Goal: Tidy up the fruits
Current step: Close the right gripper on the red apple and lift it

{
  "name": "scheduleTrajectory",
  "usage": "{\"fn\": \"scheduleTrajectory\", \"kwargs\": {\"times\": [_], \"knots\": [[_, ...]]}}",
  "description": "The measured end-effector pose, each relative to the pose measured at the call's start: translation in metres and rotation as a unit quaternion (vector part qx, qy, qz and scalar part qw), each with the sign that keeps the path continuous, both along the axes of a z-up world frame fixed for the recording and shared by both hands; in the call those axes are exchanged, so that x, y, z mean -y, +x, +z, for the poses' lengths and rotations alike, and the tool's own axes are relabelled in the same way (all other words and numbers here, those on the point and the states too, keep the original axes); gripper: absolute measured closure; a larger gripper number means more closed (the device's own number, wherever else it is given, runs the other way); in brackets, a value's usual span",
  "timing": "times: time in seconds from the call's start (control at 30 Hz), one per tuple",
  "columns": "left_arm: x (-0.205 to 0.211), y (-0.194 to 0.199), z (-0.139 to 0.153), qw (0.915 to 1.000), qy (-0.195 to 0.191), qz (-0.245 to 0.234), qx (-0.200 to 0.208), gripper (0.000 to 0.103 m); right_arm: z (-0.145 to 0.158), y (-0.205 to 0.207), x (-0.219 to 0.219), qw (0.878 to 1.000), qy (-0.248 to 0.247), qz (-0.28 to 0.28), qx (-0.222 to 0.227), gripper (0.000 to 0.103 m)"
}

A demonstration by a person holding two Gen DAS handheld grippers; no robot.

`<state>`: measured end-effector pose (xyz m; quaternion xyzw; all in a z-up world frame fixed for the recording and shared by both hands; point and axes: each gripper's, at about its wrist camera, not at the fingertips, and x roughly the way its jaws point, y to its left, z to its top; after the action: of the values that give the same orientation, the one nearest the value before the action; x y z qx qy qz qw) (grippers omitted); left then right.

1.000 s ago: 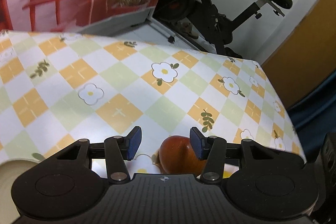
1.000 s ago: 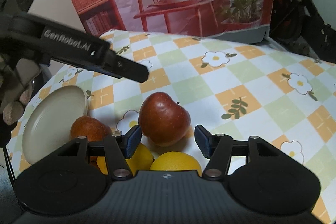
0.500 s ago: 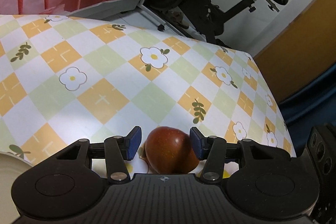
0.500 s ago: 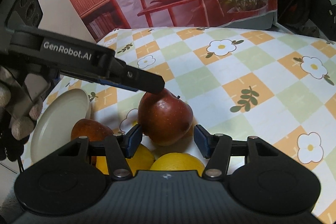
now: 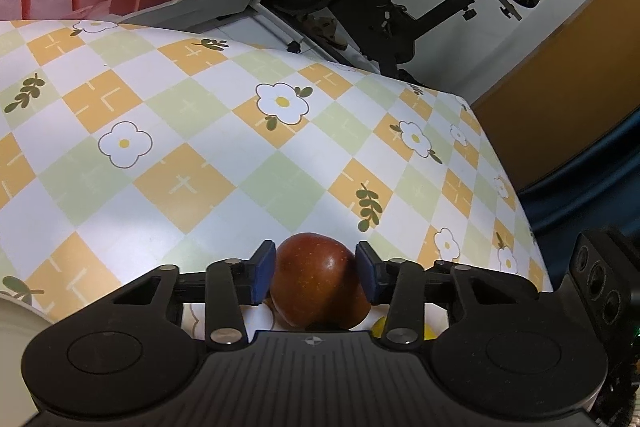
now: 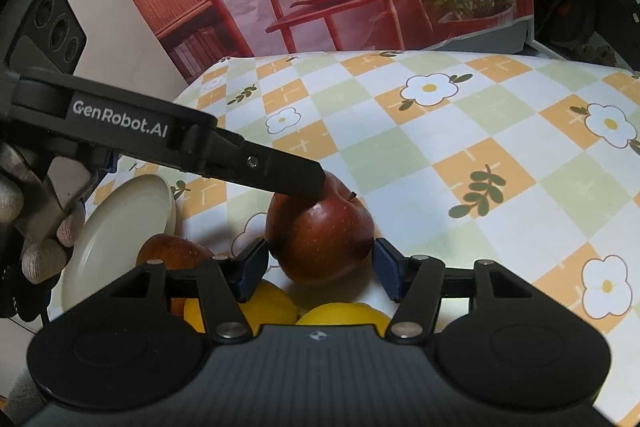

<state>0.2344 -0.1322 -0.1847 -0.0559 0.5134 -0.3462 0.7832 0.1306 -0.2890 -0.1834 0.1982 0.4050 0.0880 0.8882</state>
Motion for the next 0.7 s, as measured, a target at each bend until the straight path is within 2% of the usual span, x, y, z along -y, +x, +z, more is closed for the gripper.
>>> {"fn": "scheduleTrajectory", "kwargs": {"times": [0.33,0.7], "knots": [[-0.002,0.0,-0.001,1.0,-0.001,-0.007,0.006,0.061,0.003,-0.003,-0.006,1.0,-0.015,0.011,0.009,0.045],[-0.004,0.001,-0.002,0.9999,-0.003,-0.01,0.002,0.06,-0.004,0.006,0.002,1.0,0.021,0.005,-0.008,0.043]]}}
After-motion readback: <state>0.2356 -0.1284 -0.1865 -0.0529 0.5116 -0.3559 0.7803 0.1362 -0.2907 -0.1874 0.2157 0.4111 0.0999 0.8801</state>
